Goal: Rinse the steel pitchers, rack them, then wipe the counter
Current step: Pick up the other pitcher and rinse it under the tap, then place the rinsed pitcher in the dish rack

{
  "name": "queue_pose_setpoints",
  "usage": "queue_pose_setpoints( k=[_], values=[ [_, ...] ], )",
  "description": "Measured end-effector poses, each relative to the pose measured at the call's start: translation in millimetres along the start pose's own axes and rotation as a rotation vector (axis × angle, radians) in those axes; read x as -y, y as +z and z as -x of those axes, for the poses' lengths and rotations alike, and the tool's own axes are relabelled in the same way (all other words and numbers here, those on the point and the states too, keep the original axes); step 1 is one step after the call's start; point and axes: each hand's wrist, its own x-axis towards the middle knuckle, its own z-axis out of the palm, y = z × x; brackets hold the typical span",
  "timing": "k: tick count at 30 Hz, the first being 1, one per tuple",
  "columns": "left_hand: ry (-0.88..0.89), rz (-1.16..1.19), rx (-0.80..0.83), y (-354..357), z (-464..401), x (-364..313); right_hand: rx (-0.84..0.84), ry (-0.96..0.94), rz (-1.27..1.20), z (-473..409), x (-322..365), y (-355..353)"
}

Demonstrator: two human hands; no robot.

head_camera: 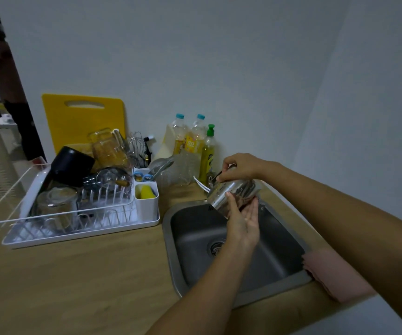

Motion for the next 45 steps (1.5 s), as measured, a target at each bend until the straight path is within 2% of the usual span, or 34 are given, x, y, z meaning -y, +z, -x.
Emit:
queue_pose_setpoints(
  k=[12,18,20,24,26,29,33,37,41,45],
  values=[
    [-0.063,-0.027,0.023,-7,-6,-1,-0.024,0.056,0.135,-1,2,8],
    [-0.121,-0.151,0.001,-17,-9,-3,-0.052,0.160,0.208,5,0,10],
    [-0.151,-0.317,-0.023,-28,-13,-16,-0.145,0.240,0.098,15,-9,17],
    [-0.064,-0.732,-0.066,-58,-16,-52,-0.221,0.353,-0.481,35,-37,56],
    [0.004,-0.913,-0.061,-66,-13,-74,-0.232,0.362,-0.671,38,-46,76],
    [0.091,-1.145,-0.038,-68,-6,-108,-0.192,0.301,-0.741,39,-38,96],
    [0.232,-1.323,-0.005,-59,14,-157,-0.153,0.264,-0.922,29,-11,111],
    [0.319,-1.528,0.025,-52,31,-213,-0.111,0.240,-0.975,7,23,118],
    [0.402,-1.844,0.079,-31,48,-265,-0.117,0.231,-1.128,-19,61,126],
    [0.376,-1.866,0.048,-20,55,-325,-0.074,0.210,-1.251,-44,110,127]
  ],
)
